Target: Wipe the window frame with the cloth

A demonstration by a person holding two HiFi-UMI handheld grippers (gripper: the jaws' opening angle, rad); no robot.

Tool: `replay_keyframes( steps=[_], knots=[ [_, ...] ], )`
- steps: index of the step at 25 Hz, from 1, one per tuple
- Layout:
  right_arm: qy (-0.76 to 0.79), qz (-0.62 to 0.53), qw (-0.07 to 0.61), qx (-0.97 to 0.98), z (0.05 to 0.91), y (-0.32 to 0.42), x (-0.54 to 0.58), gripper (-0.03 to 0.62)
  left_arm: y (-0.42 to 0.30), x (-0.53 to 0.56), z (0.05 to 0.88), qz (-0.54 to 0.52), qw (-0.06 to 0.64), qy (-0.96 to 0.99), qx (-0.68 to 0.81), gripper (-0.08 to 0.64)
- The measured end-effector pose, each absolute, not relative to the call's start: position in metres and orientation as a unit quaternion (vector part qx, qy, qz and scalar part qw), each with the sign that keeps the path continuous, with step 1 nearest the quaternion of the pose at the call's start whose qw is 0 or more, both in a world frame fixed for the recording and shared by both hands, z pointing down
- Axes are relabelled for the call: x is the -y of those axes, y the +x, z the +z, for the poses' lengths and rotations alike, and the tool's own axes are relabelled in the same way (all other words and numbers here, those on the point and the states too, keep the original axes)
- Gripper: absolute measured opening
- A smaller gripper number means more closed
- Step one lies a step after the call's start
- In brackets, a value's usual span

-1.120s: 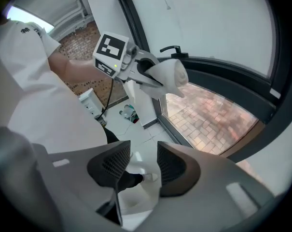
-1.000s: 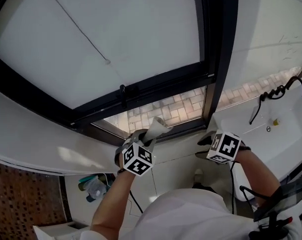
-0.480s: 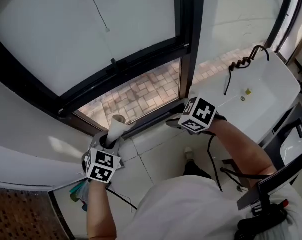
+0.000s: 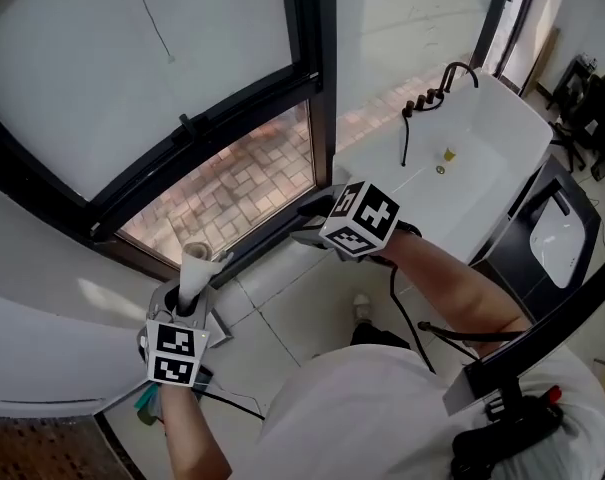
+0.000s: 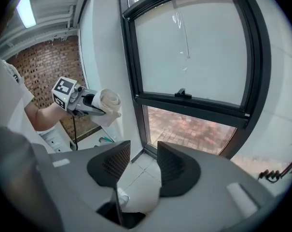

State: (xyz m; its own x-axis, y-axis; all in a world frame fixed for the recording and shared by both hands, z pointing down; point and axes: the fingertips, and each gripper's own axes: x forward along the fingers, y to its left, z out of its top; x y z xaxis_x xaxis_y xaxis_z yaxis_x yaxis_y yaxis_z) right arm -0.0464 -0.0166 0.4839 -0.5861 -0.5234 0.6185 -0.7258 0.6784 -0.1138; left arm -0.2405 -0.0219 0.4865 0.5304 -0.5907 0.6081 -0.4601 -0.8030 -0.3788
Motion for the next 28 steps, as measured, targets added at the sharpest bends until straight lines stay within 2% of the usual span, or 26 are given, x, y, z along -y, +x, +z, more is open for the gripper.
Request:
replay_keyframes(
  steps=[12, 28],
  knots=[
    [0.395, 0.174, 0.248, 0.867, 0.463, -0.040, -0.015, 0.176, -0.231, -0.013, 0.473, -0.367, 0.101, -0.881, -0.281, 0.092],
    [0.400, 0.167, 0.250, 0.866, 0.467, -0.048, -0.028, 0.175, -0.232, -0.032, 0.474, -0.369, 0.112, -0.880, -0.278, 0.092]
  ],
)
